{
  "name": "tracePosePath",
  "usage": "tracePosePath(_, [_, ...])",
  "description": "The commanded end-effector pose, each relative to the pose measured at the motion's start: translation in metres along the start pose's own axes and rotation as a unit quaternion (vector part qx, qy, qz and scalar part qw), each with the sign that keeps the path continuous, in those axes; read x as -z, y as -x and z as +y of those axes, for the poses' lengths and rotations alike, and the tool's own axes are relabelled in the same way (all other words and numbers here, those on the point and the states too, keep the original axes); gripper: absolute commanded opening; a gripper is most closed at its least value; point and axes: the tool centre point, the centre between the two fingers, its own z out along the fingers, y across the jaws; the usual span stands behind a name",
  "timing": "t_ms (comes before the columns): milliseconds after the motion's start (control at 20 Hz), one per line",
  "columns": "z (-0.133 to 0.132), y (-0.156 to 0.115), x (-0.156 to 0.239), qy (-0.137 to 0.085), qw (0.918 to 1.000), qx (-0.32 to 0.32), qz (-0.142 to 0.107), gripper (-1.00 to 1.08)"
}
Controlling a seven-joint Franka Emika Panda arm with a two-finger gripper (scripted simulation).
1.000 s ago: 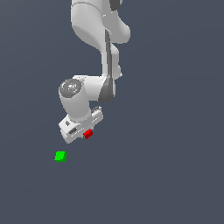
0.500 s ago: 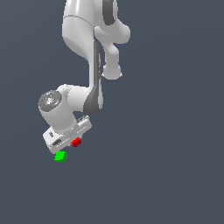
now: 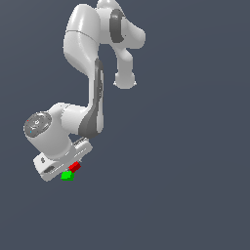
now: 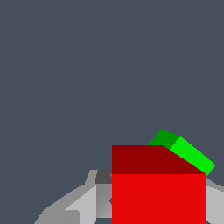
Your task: Stack the red cube on top of the green cube.
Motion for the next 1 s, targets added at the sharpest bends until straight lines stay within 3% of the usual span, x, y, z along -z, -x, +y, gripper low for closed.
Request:
tracePosePath(0, [0.011,0.001,-0.002,0.000,1.0000,0.000,0.000,-1.00])
tracePosePath(450, [0.035,0.003,-0.007,0.000,1.0000,0.000,0.001,-1.00])
tracePosePath(950, [0.043,0.003,-0.009,0.000,1.0000,0.000,0.001,-1.00])
